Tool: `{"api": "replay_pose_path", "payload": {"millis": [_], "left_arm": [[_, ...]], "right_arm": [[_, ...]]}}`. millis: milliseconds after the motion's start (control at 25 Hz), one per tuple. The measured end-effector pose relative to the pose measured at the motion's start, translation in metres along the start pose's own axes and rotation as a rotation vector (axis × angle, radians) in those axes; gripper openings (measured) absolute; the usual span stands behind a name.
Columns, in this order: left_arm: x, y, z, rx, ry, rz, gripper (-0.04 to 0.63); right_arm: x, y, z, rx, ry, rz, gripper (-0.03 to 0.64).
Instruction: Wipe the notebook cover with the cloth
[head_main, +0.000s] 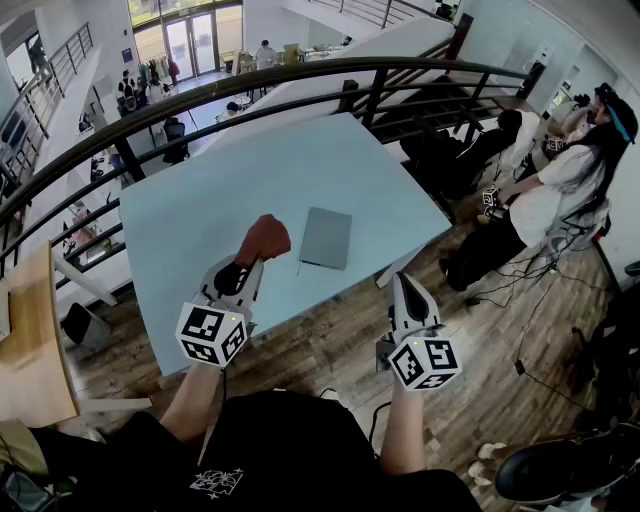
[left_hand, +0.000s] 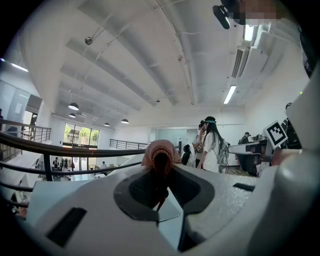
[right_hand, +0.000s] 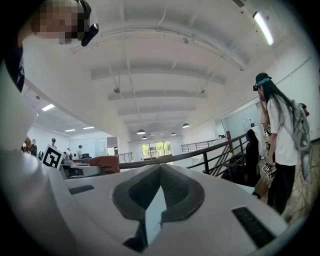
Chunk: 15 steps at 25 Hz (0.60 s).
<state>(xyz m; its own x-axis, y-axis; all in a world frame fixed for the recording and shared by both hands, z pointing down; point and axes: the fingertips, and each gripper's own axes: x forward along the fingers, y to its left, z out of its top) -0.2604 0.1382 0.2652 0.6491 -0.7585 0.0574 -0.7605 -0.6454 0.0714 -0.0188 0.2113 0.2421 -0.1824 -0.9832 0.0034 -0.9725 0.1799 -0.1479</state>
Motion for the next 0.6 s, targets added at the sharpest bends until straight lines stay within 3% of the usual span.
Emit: {"api": "replay_pose_path", "payload": {"millis": [600], "left_arm": [[0.006,0.023,-0.002,-0.007,-0.003,-0.047,0.069]], "right_arm": [[0.020,0.022,-0.006,0.029,-0.007,0.000,0.008]]}}
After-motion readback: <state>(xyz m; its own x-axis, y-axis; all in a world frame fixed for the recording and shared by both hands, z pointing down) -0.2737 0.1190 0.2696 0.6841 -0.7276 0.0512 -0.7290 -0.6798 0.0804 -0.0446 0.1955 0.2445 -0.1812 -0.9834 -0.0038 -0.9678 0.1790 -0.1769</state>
